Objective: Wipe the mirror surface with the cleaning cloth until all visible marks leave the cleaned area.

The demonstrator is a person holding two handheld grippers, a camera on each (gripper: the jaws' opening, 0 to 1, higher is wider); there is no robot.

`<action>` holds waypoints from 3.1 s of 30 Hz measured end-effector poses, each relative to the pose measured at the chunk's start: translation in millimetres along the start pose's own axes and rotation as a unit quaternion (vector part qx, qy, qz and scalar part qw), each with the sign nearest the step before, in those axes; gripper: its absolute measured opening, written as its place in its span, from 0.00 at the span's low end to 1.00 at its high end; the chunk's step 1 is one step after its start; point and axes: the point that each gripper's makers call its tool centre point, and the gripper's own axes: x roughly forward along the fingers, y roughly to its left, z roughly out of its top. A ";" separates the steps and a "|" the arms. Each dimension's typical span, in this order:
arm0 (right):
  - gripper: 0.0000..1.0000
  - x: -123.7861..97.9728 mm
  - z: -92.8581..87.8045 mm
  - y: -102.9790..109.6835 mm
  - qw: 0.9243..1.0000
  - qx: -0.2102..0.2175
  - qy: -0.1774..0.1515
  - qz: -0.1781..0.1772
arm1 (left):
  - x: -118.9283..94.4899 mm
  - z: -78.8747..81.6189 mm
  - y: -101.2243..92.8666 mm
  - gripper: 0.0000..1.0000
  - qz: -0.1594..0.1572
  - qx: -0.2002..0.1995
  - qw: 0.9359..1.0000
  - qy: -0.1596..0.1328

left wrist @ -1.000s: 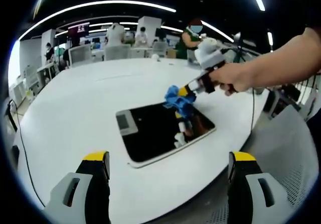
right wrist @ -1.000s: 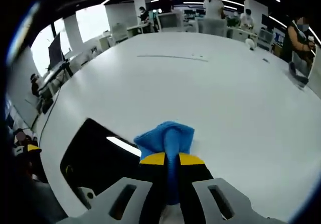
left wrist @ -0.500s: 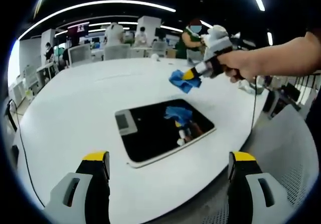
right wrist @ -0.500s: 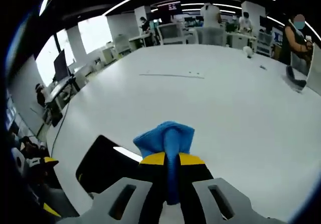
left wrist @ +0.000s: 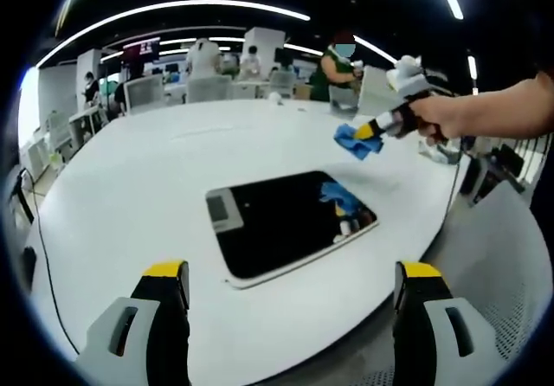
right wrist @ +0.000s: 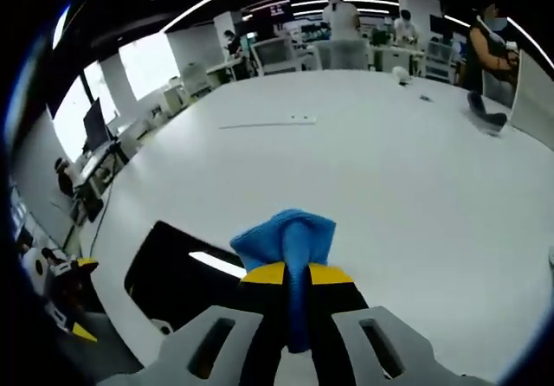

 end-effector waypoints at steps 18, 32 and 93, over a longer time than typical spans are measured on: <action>0.03 2.4 -70.3 -11.2 0.998 0.029 0.052 0.001 | 1.7 0.4 3.1 0.99 0.018 0.007 1.000 -0.002; 0.22 0.9 -87.9 -33.5 0.998 -0.026 0.052 -0.022 | -0.6 1.5 8.9 0.99 0.022 0.011 1.000 -0.012; 0.99 -103.3 -88.2 20.1 0.983 -0.111 -0.139 0.036 | -9.4 20.7 14.9 0.99 0.046 -0.017 0.997 -0.062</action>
